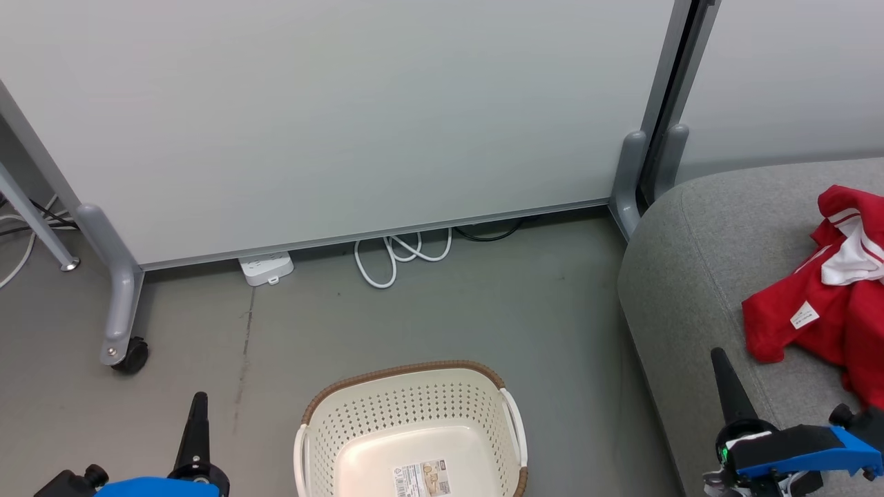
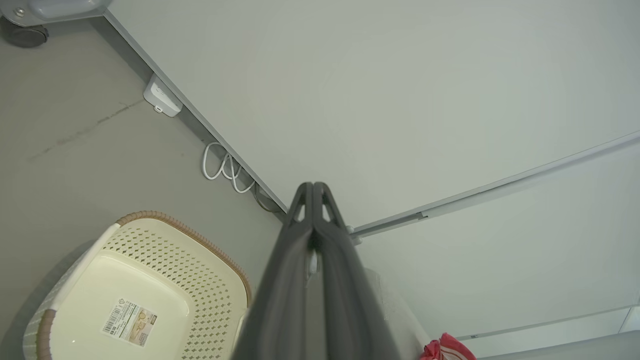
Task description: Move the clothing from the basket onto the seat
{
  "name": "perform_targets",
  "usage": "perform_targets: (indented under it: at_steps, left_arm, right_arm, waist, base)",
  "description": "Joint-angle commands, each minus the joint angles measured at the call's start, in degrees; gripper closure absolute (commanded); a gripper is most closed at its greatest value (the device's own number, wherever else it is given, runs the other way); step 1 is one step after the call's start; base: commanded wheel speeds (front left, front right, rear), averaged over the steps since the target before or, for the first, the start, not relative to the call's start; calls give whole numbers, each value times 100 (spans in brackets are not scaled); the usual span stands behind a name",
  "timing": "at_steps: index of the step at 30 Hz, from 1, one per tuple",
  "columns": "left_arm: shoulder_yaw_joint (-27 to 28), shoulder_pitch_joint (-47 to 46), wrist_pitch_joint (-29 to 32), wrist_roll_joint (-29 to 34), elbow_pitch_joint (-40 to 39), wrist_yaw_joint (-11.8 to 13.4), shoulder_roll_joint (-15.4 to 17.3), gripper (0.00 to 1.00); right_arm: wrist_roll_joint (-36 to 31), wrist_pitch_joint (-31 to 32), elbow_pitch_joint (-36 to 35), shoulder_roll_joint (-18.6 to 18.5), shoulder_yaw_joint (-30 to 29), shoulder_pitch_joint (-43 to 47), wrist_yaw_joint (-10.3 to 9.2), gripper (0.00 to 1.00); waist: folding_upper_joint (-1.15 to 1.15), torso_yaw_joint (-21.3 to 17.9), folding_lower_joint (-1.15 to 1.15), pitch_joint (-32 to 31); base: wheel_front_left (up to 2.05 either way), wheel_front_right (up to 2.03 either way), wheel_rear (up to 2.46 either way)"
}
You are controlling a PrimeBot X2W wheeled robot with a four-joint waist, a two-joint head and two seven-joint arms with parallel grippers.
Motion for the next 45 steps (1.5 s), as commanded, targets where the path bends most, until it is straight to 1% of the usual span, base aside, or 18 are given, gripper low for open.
perform_targets:
  at_steps: [1,13,45]
  left_arm:
    - [52,-128,45,-155,-86,-39,41,100]
    - [143,-187,215,-788,-160,-48,46,100]
    - [336,-286,598,-2165,-326,-73,60,100]
  right_arm:
    - [185,24,-20,14,-31,-103,0,100]
    - [906,86,42,27,-82,-199,-1,100]
    - [2473,213,185,54,-194,-371,-1,100]
  waist:
    - [0,1,0,2]
    - [0,8,0,15]
    - [0,27,0,49]
  base:
    - [0,0,0]
    - [0,0,0]
    - [0,0,0]
